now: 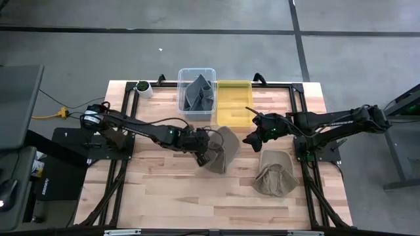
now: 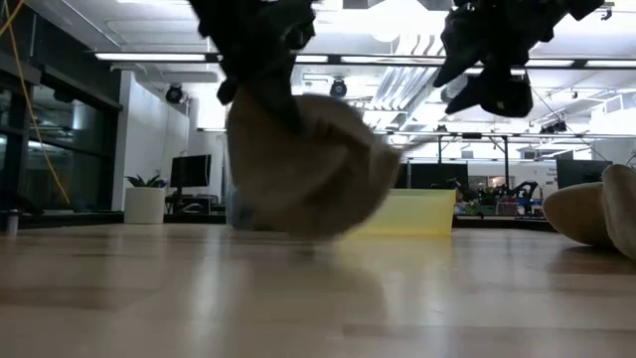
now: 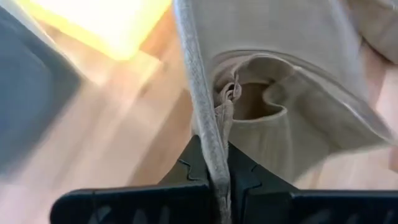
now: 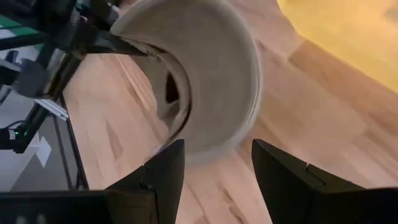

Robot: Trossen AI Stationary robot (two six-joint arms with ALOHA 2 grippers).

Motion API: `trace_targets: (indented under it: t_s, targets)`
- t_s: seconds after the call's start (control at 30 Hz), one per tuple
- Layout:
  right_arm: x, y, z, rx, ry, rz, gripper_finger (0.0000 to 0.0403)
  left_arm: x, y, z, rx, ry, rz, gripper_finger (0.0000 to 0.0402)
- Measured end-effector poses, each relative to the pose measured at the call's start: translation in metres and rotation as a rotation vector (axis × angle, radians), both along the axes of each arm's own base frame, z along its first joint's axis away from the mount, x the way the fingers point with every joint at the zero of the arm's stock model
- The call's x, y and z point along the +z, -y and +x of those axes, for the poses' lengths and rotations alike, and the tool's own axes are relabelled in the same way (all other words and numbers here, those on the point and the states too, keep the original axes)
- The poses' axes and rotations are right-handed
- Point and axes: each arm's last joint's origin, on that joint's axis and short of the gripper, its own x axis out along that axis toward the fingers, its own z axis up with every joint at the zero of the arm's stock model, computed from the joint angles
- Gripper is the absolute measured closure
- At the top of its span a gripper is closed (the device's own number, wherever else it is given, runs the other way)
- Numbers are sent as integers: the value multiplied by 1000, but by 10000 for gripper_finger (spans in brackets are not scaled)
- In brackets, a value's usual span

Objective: Pick & Place hat
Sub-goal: Put the top brown cap into the yellow bin

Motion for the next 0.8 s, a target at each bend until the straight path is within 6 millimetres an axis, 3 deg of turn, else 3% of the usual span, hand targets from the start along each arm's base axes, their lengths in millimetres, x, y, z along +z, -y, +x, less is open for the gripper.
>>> trace_targets:
  t_s: [0.2, 0.57, 0.8]
  targets:
    - [3, 6, 2, 8, 31, -103, 221, 25, -1, 5, 0, 18, 54, 401]
    - [4, 10, 3, -161, 53, -52, 221, 58, -6, 5, 149, 61, 159, 401]
    - [12, 11, 7, -144, 141, -107, 221, 80, -24, 7, 274, 115, 243, 401]
